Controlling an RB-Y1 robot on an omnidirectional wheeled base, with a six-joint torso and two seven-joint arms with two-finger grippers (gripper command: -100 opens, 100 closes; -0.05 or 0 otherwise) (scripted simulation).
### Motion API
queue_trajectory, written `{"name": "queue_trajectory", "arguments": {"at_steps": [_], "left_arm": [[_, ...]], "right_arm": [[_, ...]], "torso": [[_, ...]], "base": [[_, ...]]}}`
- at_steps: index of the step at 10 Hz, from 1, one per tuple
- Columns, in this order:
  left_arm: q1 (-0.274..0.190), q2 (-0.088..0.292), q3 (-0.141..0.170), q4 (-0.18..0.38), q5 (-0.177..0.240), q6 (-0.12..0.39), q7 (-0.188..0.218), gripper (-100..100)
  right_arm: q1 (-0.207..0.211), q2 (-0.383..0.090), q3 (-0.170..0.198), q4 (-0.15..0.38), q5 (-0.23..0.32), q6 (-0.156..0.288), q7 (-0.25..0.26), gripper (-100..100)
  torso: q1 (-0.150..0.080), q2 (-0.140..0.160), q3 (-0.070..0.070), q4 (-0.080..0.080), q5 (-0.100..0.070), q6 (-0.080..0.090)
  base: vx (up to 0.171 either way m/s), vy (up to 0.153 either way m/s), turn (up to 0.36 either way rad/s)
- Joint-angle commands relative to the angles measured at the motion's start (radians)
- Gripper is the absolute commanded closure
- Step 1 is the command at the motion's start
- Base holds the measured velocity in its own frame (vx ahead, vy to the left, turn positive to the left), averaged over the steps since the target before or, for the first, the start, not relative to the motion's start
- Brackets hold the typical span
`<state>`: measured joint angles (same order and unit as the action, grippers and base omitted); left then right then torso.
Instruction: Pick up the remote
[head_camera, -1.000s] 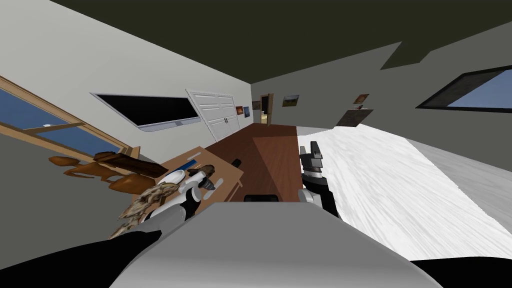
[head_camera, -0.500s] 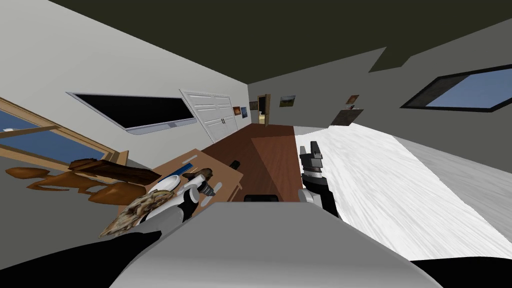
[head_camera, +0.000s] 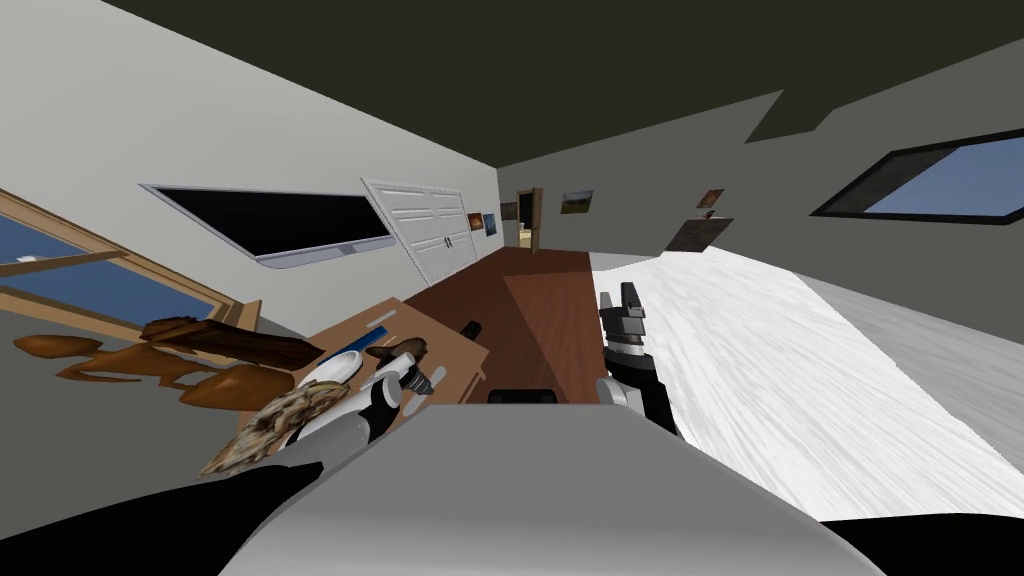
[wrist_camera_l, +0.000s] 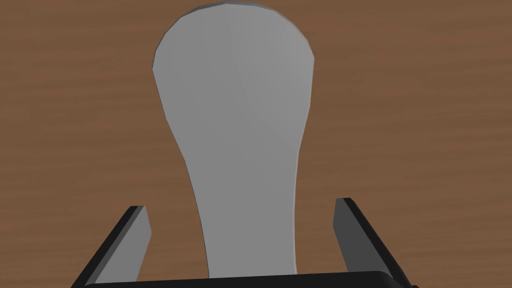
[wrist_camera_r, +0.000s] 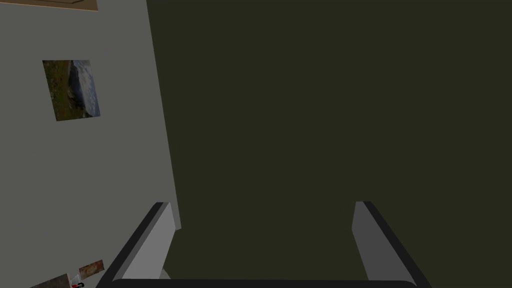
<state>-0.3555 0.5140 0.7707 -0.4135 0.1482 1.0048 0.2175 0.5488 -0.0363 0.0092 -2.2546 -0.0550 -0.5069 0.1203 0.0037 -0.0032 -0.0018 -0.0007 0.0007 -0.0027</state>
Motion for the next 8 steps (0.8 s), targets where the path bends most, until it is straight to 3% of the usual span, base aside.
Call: {"name": "queue_trajectory", "arguments": {"at_steps": [1,2,6,7,8], "left_arm": [[0.000,0.000,0.000,0.000,0.000,0.000,0.000,-100],[-0.001,0.000,-0.001,0.005,0.000,-0.007,-0.001,100],[0.000,-0.001,0.000,0.006,0.001,-0.004,0.000,100],[0.000,-0.001,0.000,0.006,0.001,-0.004,0.000,0],[0.005,-0.001,0.004,-0.024,-0.002,0.017,0.001,100]], "right_arm": [[0.000,0.000,0.000,0.000,0.000,0.000,0.000,0],[0.000,0.000,0.000,0.000,0.000,0.000,0.000,0],[0.000,0.000,0.000,0.000,0.000,0.000,0.000,0],[0.000,0.000,0.000,0.000,0.000,0.000,0.000,0],[0.000,0.000,0.000,0.000,0.000,0.000,0.000,0]], "torso": [[0.000,0.000,0.000,0.000,0.000,0.000],[-0.002,0.001,0.001,0.000,0.000,0.000],[0.000,0.001,0.001,0.000,0.000,0.000],[0.000,0.001,0.001,0.000,0.000,0.000],[0.000,0.001,0.001,0.000,0.000,0.000]], "base": [[0.017,0.025,0.001],[0.000,0.000,0.000],[0.000,0.000,0.000],[0.000,0.000,0.000],[-0.017,-0.015,-0.026]]}}
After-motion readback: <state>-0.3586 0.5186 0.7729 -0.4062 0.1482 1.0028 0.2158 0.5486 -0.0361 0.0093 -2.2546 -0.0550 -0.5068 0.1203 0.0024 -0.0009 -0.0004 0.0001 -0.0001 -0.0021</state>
